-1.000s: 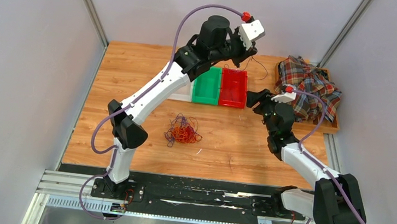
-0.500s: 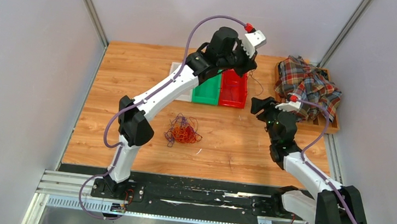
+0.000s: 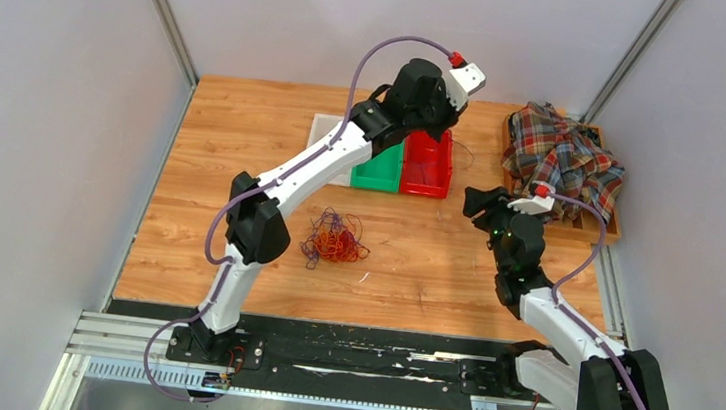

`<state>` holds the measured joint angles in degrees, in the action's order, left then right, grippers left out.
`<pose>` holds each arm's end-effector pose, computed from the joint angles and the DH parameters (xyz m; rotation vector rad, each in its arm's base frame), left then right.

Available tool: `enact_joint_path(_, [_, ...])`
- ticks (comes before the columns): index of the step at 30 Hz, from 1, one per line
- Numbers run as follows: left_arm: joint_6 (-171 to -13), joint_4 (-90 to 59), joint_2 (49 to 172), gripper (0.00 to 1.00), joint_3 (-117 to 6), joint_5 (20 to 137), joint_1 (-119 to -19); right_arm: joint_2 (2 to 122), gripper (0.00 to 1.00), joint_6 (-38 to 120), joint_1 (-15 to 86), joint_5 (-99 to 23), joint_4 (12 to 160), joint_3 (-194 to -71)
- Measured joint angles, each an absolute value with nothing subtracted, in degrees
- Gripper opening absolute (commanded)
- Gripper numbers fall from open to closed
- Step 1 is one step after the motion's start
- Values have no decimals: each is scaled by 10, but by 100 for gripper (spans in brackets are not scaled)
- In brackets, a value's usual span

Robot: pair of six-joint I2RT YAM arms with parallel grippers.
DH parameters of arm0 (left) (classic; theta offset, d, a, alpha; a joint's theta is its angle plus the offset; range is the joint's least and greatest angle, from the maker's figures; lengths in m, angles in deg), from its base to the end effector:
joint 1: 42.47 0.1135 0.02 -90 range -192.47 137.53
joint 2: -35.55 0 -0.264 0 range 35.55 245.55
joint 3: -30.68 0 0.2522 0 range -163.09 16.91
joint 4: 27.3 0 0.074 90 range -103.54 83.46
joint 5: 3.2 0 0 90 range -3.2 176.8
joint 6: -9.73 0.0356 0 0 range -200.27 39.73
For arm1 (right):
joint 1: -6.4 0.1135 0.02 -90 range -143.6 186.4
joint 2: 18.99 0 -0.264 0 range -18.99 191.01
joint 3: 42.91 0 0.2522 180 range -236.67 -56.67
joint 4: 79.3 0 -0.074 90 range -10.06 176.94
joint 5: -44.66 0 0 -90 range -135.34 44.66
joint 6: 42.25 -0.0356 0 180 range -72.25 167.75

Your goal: Untangle the cables

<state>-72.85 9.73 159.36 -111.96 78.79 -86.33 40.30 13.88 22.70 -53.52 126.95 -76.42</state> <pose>0.3639 -0.3565 0.3801 0.9198 1.6911 -0.5630 0.2140 0.0573 0.2317 0.3556 1.5516 0.5759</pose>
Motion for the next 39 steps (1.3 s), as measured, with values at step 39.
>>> enact_joint_path(39, [-565,70,1526,0,-873,947,-851,451,55,113,227,-524,1290,-758])
